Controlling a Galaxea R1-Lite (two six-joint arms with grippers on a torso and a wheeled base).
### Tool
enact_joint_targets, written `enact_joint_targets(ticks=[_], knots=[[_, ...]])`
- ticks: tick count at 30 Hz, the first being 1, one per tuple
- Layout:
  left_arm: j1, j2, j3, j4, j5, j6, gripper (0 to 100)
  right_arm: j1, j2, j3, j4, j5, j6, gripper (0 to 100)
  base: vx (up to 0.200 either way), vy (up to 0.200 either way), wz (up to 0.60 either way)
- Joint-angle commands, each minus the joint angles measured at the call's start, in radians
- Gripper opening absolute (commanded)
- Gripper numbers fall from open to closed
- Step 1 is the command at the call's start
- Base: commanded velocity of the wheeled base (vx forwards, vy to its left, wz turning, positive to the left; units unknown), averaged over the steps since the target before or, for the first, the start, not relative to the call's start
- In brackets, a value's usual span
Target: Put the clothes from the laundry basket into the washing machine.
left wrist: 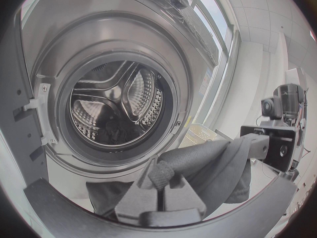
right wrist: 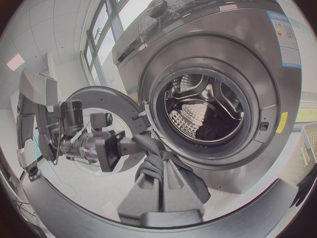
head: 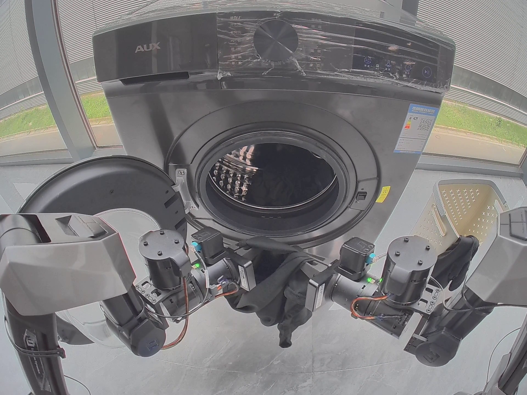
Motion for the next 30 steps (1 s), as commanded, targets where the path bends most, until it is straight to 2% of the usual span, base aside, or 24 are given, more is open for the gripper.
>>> enact_joint_targets(ticks=[1,8,12,14,18,30], knots=[[-0.001,-0.016,-0.007,-0.006,0.003,-0.001,0,0.007,-0.009,0.036,-0.006,-0.005,0.004,100,0.0,0.0,0.0],[-0.001,-0.021,-0.017,-0.006,0.007,-0.001,0,0.001,-0.042,0.076,-0.014,0.004,-0.001,100,0.0,0.0,0.0],[-0.001,-0.03,-0.017,-0.006,0.007,0.001,0,-0.004,-0.045,0.135,-0.006,0.012,-0.006,100,0.0,0.0,0.0],[-0.001,-0.033,-0.017,-0.006,0.009,-0.001,0,-0.009,-0.044,0.211,-0.006,0.03,-0.024,100,0.0,0.0,0.0],[-0.001,-0.033,-0.019,-0.004,0.021,-0.001,0,-0.007,-0.042,0.267,-0.006,0.042,-0.025,100,0.0,0.0,0.0],[-0.001,-0.035,-0.03,-0.004,0.03,-0.003,0,-0.007,0.024,0.446,-0.003,0.041,-0.044,100,0.0,0.0,0.0]])
